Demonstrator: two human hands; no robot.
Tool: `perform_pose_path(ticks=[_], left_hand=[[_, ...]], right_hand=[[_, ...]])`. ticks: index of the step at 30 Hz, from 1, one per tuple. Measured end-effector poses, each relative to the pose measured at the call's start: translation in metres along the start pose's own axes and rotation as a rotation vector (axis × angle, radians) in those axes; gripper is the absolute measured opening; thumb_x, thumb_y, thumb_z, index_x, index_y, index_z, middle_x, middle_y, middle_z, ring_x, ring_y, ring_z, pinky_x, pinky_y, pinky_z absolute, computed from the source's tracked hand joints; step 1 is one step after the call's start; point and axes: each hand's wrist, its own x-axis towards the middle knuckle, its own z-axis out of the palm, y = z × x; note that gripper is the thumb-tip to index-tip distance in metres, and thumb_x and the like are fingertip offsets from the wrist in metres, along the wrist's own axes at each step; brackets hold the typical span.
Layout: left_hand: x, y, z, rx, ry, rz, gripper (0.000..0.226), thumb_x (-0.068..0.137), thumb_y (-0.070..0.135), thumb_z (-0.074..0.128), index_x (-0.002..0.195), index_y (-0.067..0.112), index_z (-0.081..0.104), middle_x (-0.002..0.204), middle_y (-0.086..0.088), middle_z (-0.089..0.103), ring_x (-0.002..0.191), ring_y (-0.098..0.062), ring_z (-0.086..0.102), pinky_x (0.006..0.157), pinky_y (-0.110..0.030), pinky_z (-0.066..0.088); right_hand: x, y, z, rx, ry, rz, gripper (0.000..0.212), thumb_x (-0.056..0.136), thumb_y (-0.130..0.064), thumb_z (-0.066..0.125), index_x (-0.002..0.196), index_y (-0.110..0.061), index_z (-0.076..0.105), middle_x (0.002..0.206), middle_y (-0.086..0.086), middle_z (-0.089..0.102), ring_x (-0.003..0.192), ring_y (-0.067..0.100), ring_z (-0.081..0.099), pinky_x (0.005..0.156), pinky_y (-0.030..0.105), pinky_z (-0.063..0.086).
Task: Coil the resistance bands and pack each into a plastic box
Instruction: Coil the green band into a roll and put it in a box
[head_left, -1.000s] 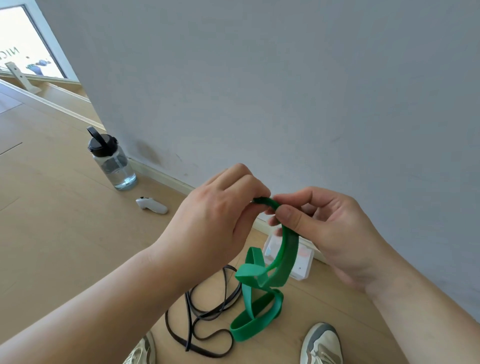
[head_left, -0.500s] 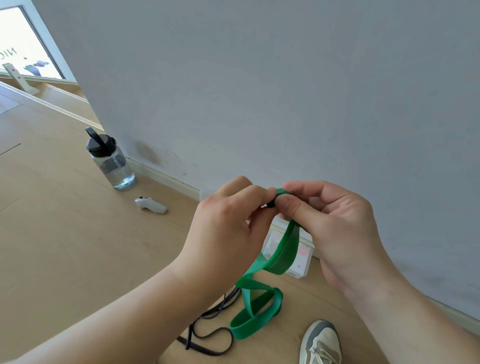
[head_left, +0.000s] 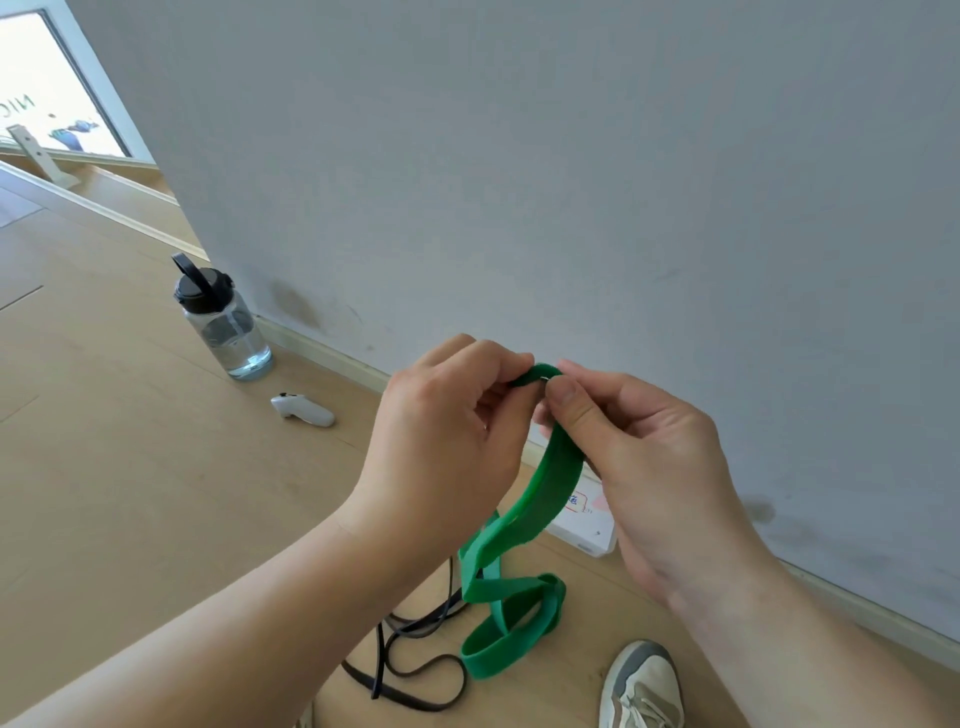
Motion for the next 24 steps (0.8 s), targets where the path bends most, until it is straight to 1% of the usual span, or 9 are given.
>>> perform_pose_path(ticks=[1, 3, 5, 7, 9, 13, 16, 20, 24], left_hand=[[-0.002, 0.001, 0.001, -0.026, 0.002, -0.028, 0.004, 0.09, 0.01, 0.079, 0.093, 0.007, 0.079, 0.078, 0.002, 0.07, 0.064, -0.011, 0.07, 0.06, -0.033, 0.059], [-0.005, 0.002, 0.004, -0.063, 0.017, -0.082, 0.005, 0.089, 0.007, 0.081, 0.094, 0.008, 0.081, 0.077, 0.004, 0.071, 0.065, -0.009, 0.071, 0.061, -0.03, 0.06], [-0.007, 0.002, 0.006, -0.095, 0.017, -0.127, 0.009, 0.089, 0.006, 0.081, 0.097, 0.009, 0.083, 0.078, 0.002, 0.072, 0.066, -0.011, 0.072, 0.062, -0.033, 0.061], [-0.008, 0.002, 0.006, -0.127, -0.006, -0.177, 0.013, 0.09, 0.006, 0.079, 0.101, 0.01, 0.083, 0.081, 0.002, 0.073, 0.069, -0.012, 0.073, 0.065, -0.036, 0.062], [-0.01, 0.002, 0.004, -0.132, -0.043, -0.202, 0.018, 0.092, 0.006, 0.077, 0.109, 0.011, 0.081, 0.086, 0.005, 0.073, 0.073, -0.009, 0.074, 0.069, -0.034, 0.063], [-0.013, 0.003, 0.001, -0.107, -0.147, -0.132, 0.027, 0.094, 0.0, 0.069, 0.115, 0.014, 0.078, 0.09, 0.005, 0.071, 0.08, -0.011, 0.073, 0.071, -0.033, 0.061], [-0.009, -0.001, -0.003, -0.079, -0.144, -0.061, 0.021, 0.094, -0.003, 0.069, 0.105, 0.01, 0.08, 0.082, 0.001, 0.072, 0.076, -0.014, 0.072, 0.069, -0.033, 0.058], [-0.003, -0.008, -0.011, 0.015, -0.141, 0.055, 0.008, 0.092, 0.006, 0.073, 0.094, 0.009, 0.08, 0.076, -0.001, 0.071, 0.068, -0.018, 0.069, 0.06, -0.038, 0.056], [0.002, -0.014, -0.015, 0.084, -0.159, 0.139, 0.007, 0.091, 0.01, 0.074, 0.088, 0.006, 0.079, 0.072, -0.002, 0.067, 0.063, -0.02, 0.065, 0.055, -0.038, 0.053]], right_hand=[[-0.001, 0.002, 0.002, -0.01, 0.012, -0.001, 0.015, 0.081, -0.022, 0.08, 0.095, -0.02, 0.083, 0.089, 0.004, 0.082, 0.095, 0.018, 0.078, 0.1, 0.04, 0.058], [-0.003, 0.005, 0.006, -0.005, 0.027, 0.012, 0.008, 0.088, -0.019, 0.077, 0.092, -0.021, 0.084, 0.09, 0.003, 0.082, 0.095, 0.02, 0.079, 0.097, 0.04, 0.059], [-0.004, 0.007, 0.007, 0.015, 0.029, 0.032, 0.009, 0.09, -0.02, 0.076, 0.087, -0.021, 0.085, 0.088, 0.005, 0.082, 0.091, 0.023, 0.079, 0.09, 0.039, 0.061], [-0.007, 0.007, 0.008, 0.027, 0.027, 0.045, 0.012, 0.091, -0.02, 0.075, 0.084, -0.022, 0.085, 0.086, 0.006, 0.082, 0.088, 0.024, 0.08, 0.08, 0.033, 0.063], [-0.008, 0.007, 0.009, -0.016, 0.029, 0.024, 0.013, 0.091, -0.022, 0.075, 0.083, -0.025, 0.085, 0.086, 0.003, 0.082, 0.089, 0.022, 0.079, 0.081, 0.034, 0.063], [-0.002, 0.008, 0.006, -0.047, 0.05, -0.004, 0.009, 0.09, -0.023, 0.077, 0.094, -0.021, 0.085, 0.094, 0.0, 0.083, 0.096, 0.017, 0.079, 0.093, 0.039, 0.061], [0.0, 0.007, 0.004, -0.078, 0.041, -0.037, 0.015, 0.09, -0.022, 0.078, 0.103, -0.018, 0.084, 0.1, -0.001, 0.082, 0.102, 0.016, 0.077, 0.099, 0.04, 0.058], [-0.002, 0.004, 0.001, -0.129, -0.044, -0.056, 0.021, 0.089, -0.014, 0.078, 0.109, -0.02, 0.081, 0.101, -0.002, 0.082, 0.101, 0.015, 0.078, 0.1, 0.039, 0.058], [-0.003, 0.004, 0.0, -0.162, -0.083, -0.044, 0.023, 0.091, -0.007, 0.075, 0.109, -0.021, 0.081, 0.096, -0.002, 0.083, 0.094, 0.016, 0.079, 0.095, 0.039, 0.06]])
